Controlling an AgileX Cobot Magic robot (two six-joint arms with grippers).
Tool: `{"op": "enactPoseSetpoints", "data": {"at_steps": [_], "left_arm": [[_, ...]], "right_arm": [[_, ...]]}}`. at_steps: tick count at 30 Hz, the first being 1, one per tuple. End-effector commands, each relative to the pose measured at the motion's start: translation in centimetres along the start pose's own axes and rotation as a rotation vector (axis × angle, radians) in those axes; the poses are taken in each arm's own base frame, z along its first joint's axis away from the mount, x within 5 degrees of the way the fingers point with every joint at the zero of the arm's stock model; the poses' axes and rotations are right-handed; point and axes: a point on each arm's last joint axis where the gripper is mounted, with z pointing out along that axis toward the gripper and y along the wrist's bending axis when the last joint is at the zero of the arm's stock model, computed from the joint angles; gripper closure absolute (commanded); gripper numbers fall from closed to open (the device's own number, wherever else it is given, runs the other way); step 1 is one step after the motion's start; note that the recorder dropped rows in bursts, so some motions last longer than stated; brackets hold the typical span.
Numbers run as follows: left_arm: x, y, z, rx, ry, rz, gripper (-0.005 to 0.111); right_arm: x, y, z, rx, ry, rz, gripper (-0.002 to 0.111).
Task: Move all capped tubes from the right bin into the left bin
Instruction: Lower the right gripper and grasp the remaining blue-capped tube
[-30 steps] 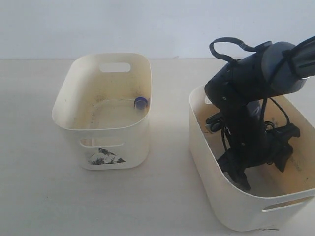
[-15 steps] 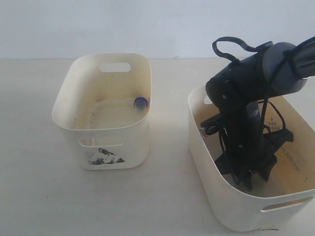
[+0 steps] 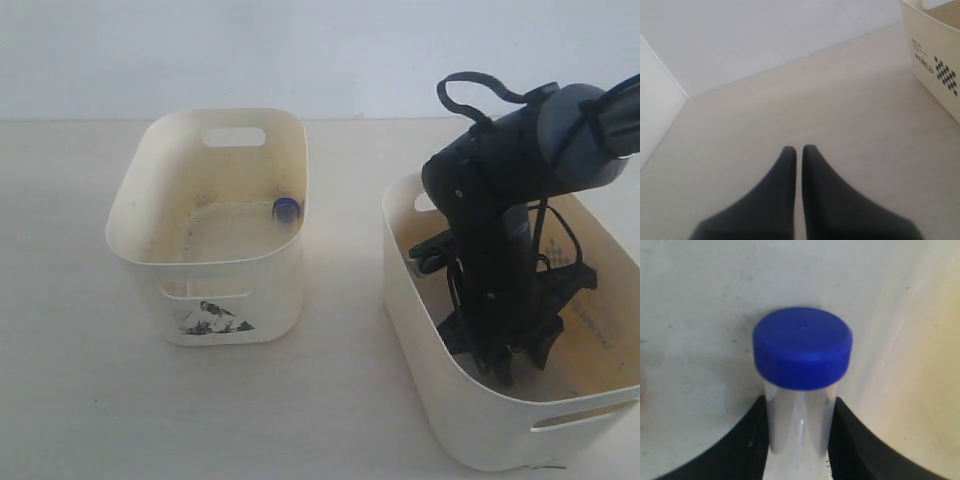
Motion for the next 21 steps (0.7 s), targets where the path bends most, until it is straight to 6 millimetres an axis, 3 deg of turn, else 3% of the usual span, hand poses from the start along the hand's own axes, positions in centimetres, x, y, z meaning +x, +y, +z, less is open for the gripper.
{"op": "enactPoseSetpoints", "data": {"at_steps": [1,7,15,21], "left_arm": [[-0.1,0.0,0.0,0.004,-0.007,-0.012,0.102],[-0.1,0.0,0.0,0.004,-0.007,-0.012,0.102],[-0.1,0.0,0.0,0.004,-0.007,-0.012,0.102],[-0.1,0.0,0.0,0.004,-0.007,-0.012,0.102]], "right_arm": [[-0.3,2.3,2.2,-0.168,0.006,0.074,0.108],[-0.2,2.0,-1.9,-0.275,-0.176,0.125,0.108],[2.1,0.3,-8.3,-0.334,-0.392,0.138,0.108],[3.3,-0.5,-10.9,-0.357,-0.504,0.127,0.108]]}}
